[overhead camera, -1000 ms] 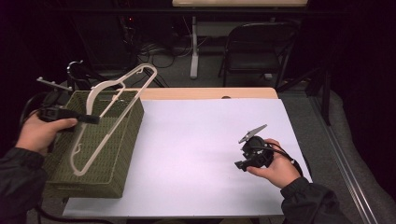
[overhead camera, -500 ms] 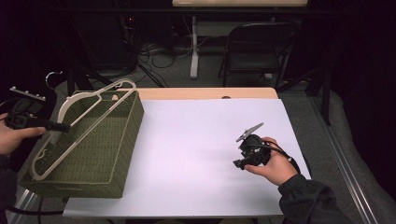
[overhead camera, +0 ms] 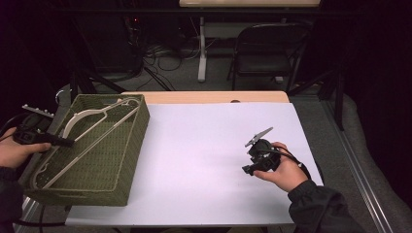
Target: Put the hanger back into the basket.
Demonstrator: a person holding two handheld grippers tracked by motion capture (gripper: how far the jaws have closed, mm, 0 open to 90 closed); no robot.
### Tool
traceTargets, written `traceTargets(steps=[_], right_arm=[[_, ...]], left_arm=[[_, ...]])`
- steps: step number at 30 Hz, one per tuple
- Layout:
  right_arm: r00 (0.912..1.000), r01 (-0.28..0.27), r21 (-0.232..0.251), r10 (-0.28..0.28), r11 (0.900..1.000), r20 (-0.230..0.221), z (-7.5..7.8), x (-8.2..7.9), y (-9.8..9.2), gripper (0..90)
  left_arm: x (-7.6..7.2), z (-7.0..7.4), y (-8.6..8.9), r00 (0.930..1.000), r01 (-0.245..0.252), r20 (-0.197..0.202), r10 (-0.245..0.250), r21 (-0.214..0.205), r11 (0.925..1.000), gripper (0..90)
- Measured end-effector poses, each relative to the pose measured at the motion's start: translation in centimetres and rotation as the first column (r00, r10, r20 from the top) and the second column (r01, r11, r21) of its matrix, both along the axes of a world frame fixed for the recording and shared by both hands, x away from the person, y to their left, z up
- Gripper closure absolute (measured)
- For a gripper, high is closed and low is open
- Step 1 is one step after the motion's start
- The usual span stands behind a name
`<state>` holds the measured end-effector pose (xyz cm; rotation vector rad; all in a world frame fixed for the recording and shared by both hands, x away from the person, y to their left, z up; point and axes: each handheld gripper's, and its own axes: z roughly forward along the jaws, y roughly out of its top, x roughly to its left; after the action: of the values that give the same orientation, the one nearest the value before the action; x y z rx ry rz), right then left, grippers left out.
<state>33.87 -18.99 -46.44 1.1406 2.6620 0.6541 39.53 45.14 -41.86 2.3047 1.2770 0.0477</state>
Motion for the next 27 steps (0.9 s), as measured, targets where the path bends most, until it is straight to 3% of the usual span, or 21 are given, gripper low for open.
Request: traceTargets(steps=[7, 8, 9, 10, 11, 12, 13, 14, 16, 17, 18, 19, 22, 24, 25, 27], right_arm=[[0.9999, -0.005, -0.018, 0.005, 0.9998, -0.009, 0.1, 0.0, 0.3, 50.9], [0.9999, -0.005, 0.001, 0.005, 1.0000, 0.013, -0.1, 0.0, 0.3, 50.9], [1.0000, -0.009, 0.006, 0.009, 0.9999, 0.002, 0.0, 0.0, 0.2, 50.9], [1.0000, -0.008, -0.014, 0.008, 0.9999, -0.002, 0.2, 0.0, 0.1, 50.9], [1.0000, -0.005, -0.006, 0.005, 1.0000, 0.000, 0.1, -0.1, 0.0, 50.9], [1.0000, 0.000, 0.007, 0.000, 1.0000, 0.009, 0.0, -0.1, -0.1, 50.9], [1.0000, 0.000, -0.006, 0.000, 1.0000, -0.003, 0.2, -0.1, -0.2, 50.9], [0.9995, 0.009, 0.030, -0.010, 0.9995, 0.029, -0.2, -0.2, -0.2, 50.9], [0.9999, 0.010, 0.002, -0.010, 0.9999, -0.002, 0.1, -0.3, -0.4, 50.9], [0.9994, 0.008, 0.033, -0.009, 0.9994, 0.032, -0.2, -0.3, -0.5, 50.9], [0.9999, 0.012, 0.003, -0.012, 0.9999, -0.003, 0.2, -0.5, -0.5, 50.9], [0.9997, 0.006, 0.019, -0.006, 0.9998, 0.023, 0.0, -0.5, -0.6, 50.9], [0.9999, 0.008, 0.012, -0.008, 0.9999, 0.008, 0.2, -0.8, -0.7, 50.9], [0.9988, 0.007, 0.043, -0.009, 0.9991, 0.048, 0.0, -1.0, -0.7, 50.8], [0.9996, 0.004, 0.018, -0.005, 0.9998, 0.026, 0.5, -1.1, -0.8, 50.7], [0.9994, 0.014, 0.031, -0.015, 0.9994, 0.032, 0.7, -1.4, -0.9, 50.1]], left_arm=[[0.4, -2.9, -1.8, 0.9994, 0.022, -0.030, -0.019, 0.089, 0.9958, 86.9], [0.2, -3.2, -2.2, 0.9997, 0.022, -0.016, -0.020, 0.124, 0.9921, 86.8], [0.0, -3.2, -2.8, 0.9985, 0.048, 0.015, -0.052, 0.191, 0.9804, 86.7], [-0.3, -3.3, -3.4, 0.9935, 0.088, 0.048, -0.103, 0.251, 0.9640, 86.1], [-0.6, -3.2, -3.8, 0.9902, 0.107, 0.061, -0.126, 0.250, 0.9625, 82.3], [-1.1, -3.0, -4.3, 0.9877, 0.115, 0.079, -0.135, 0.223, 0.9680, 77.9], [-1.5, -2.7, -4.7, 0.9829, 0.129, 0.101, -0.153, 0.213, 0.9684, 72.7], [-1.9, -2.3, -5.0, 0.9777, 0.145, 0.121, -0.171, 0.200, 0.9691, 70.3], [-2.7, -1.7, -5.6, 0.9696, 0.167, 0.147, -0.196, 0.184, 0.9685, 64.7], [-3.3, -1.3, -5.9, 0.9625, 0.185, 0.166, -0.214, 0.174, 0.9672, 60.5], [-3.8, -1.0, -6.2, 0.9583, 0.197, 0.177, -0.224, 0.156, 0.9679, 55.5], [-4.3, -0.7, -6.3, 0.9555, 0.207, 0.182, -0.233, 0.148, 0.9670, 53.0], [-5.9, 0.2, -7.0, 0.9525, 0.207, 0.198, -0.231, 0.134, 0.9690, 49.2], [-7.0, 0.9, -7.5, 0.9476, 0.222, 0.205, -0.246, 0.131, 0.9662, 48.6], [-7.6, 1.3, -7.7, 0.9454, 0.221, 0.214, -0.245, 0.132, 0.9663, 48.6], [-8.5, 1.9, -8.1, 0.9449, 0.196, 0.239, -0.224, 0.136, 0.9712, 48.6]])
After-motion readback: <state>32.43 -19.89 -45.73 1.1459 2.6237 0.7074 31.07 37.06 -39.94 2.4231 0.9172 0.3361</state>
